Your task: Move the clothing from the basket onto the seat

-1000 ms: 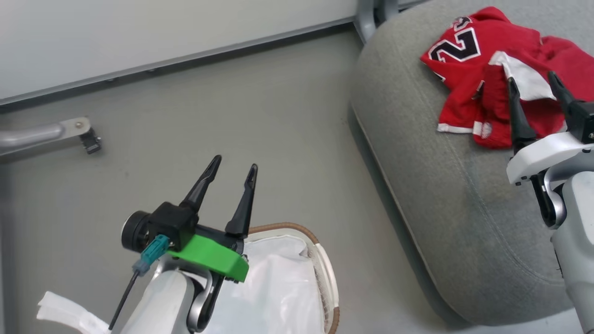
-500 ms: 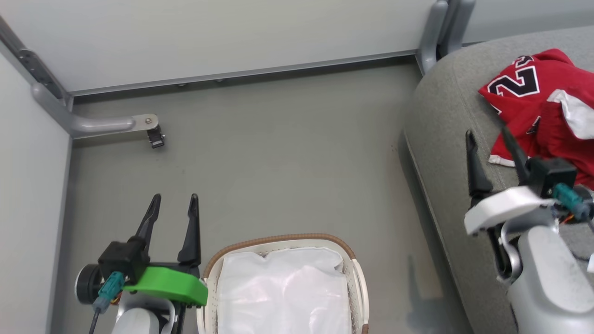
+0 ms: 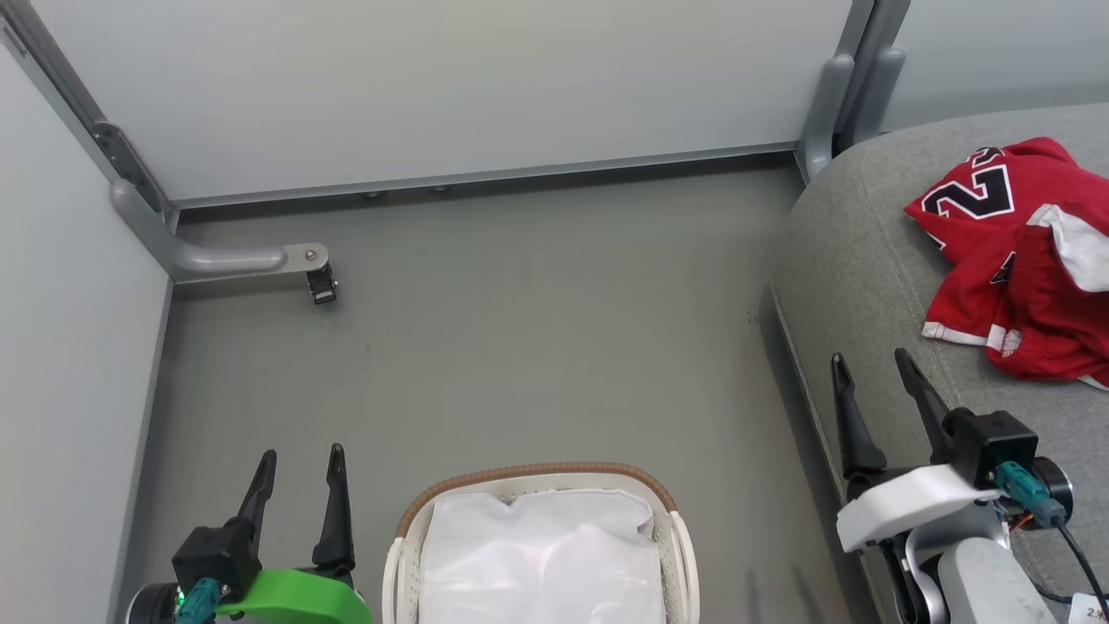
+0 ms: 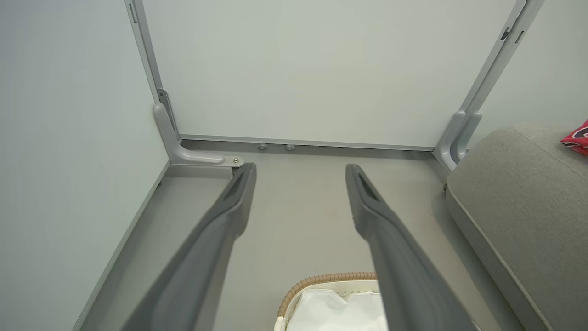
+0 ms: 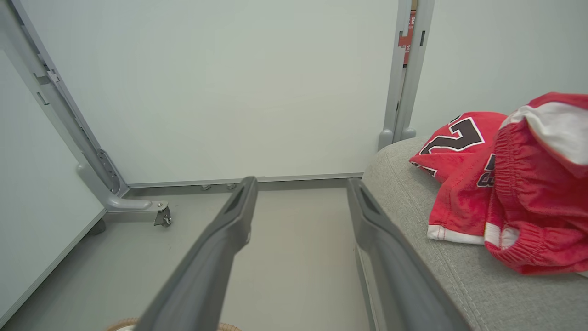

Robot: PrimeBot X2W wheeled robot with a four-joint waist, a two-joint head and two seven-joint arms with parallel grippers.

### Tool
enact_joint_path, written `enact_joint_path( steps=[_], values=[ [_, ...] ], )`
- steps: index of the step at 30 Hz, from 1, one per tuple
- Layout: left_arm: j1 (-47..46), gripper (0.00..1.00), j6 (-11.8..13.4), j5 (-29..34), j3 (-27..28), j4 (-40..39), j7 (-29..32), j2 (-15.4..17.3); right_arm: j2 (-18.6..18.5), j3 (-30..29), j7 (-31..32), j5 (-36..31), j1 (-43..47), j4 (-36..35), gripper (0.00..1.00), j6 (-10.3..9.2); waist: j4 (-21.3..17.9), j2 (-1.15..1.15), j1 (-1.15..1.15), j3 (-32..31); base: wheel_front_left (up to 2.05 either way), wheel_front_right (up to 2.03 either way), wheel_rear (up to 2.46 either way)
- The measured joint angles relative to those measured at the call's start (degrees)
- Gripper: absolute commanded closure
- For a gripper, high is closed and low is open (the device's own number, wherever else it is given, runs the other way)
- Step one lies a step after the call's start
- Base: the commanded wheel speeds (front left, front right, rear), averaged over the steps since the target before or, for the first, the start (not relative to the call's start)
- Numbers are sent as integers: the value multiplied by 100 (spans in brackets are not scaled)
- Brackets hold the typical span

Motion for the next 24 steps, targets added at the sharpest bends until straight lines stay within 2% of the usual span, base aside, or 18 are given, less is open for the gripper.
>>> enact_joint_path(
  steps=[13,24],
  values=[
    [219,0,-24,-125,188,-63,0,-15,-3,151,0,46,442,-216,0,0,-72,0,0,-330,0,0,0],
    [280,0,-22,-198,225,-186,0,-18,-3,232,0,89,481,-267,0,0,-145,0,0,-355,0,0,0]
  ],
)
